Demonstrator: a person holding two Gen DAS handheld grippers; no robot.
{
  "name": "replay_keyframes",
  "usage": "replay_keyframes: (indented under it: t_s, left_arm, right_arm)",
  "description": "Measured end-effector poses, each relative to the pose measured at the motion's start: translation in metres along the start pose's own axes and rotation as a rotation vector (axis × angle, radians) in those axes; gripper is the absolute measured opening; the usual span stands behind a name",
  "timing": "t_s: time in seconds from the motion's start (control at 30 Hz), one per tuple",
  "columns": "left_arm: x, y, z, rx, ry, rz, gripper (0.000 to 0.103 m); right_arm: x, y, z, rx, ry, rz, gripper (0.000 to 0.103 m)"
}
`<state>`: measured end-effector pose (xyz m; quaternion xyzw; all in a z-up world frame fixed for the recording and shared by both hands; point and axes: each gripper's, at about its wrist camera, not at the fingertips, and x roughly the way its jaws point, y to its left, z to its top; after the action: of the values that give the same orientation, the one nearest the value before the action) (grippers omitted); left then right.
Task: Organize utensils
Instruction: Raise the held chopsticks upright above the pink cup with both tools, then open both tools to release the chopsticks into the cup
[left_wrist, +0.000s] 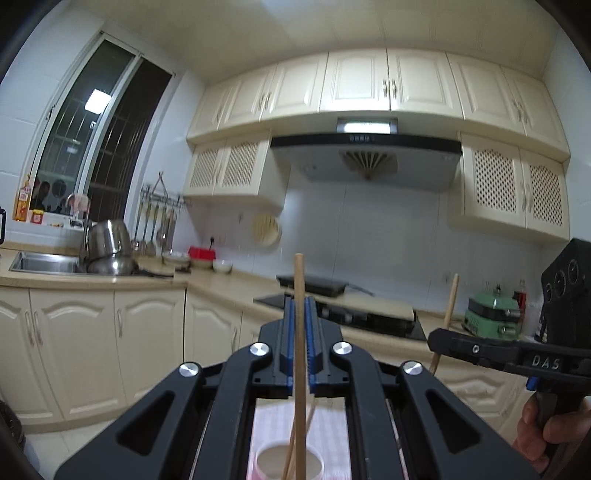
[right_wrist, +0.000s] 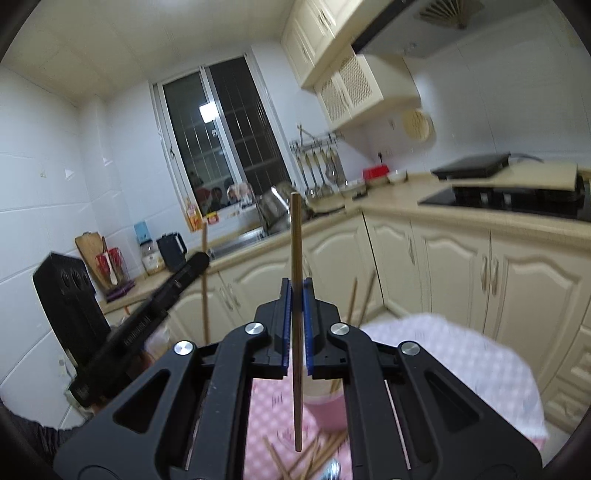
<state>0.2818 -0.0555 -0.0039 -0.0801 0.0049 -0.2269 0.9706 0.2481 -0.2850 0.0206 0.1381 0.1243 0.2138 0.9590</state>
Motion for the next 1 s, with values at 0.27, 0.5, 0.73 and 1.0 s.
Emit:
replay_keyframes:
  t_s: [0.27, 0.5, 0.73, 1.0]
  left_arm:
    - [0.058, 0.007, 0.007, 0.001, -0.083, 0.010, 0.005]
    - [0.095, 0.023, -0.027, -0.027, -0.064, 0.052, 0.005]
    - [0.108, 0.031, -0.059, -0.002, -0.017, 0.065, 0.005]
    - [0.083, 0.036, -0.047, 0.008, 0.011, 0.082, 0.085]
  right_arm:
    - [0.045, -0.010, 0.024, -0.040, -0.007, -0.054, 0.006]
    - [0.080, -0.028, 0.007, -0.035, 0.058, -0.072, 0.006]
    - [0.099, -0.036, -0.012, -0.027, 0.137, -0.099, 0.007]
    - [0.079, -0.041, -0.013, 0.026, 0.082, -0.148, 0.084]
